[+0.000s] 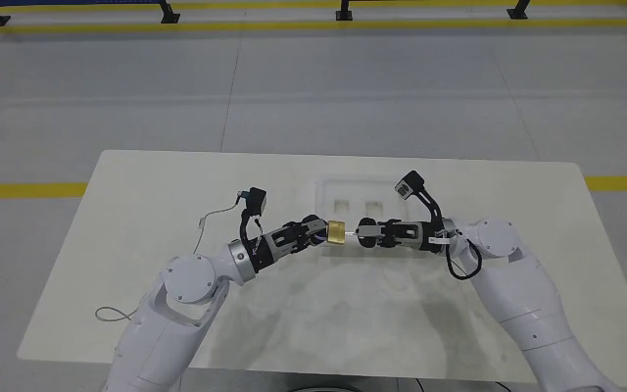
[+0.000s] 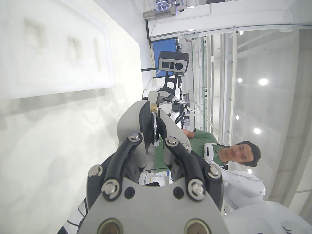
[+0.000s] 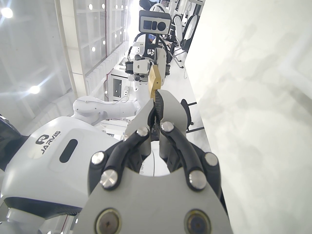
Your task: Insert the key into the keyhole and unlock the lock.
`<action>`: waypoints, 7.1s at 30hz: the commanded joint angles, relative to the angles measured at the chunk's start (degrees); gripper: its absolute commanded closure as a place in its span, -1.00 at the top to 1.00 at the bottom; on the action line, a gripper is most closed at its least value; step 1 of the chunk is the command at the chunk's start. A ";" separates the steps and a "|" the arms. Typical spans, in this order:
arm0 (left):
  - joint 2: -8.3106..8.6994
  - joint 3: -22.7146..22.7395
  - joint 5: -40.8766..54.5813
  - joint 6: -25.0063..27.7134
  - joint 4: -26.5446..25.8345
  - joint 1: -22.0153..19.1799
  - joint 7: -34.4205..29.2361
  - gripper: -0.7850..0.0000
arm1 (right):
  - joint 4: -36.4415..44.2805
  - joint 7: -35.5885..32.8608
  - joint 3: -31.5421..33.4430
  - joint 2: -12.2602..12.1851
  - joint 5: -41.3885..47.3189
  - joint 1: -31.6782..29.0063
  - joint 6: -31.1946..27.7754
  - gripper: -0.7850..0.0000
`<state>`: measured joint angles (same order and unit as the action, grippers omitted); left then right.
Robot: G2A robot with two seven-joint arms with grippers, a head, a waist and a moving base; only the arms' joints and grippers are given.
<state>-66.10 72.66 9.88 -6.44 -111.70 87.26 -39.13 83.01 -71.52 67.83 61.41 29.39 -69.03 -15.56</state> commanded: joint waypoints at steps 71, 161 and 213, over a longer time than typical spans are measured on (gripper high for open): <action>0.52 0.83 0.50 0.85 1.39 -1.29 -2.47 -1.00 | -3.37 -3.51 -0.88 -0.51 2.07 2.23 2.40 -1.00; 1.71 0.10 2.42 2.12 2.32 -2.56 -5.33 -1.00 | -7.03 -6.64 -5.45 0.07 5.78 5.76 0.92 -1.00; 2.76 -0.27 2.89 2.27 1.55 -1.90 -4.41 -1.00 | -7.60 -6.68 -5.10 0.51 8.86 4.92 -0.52 -1.00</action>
<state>-63.35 72.39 12.75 -4.18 -110.13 85.34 -43.57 75.39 -78.19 62.73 61.92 38.32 -64.12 -16.05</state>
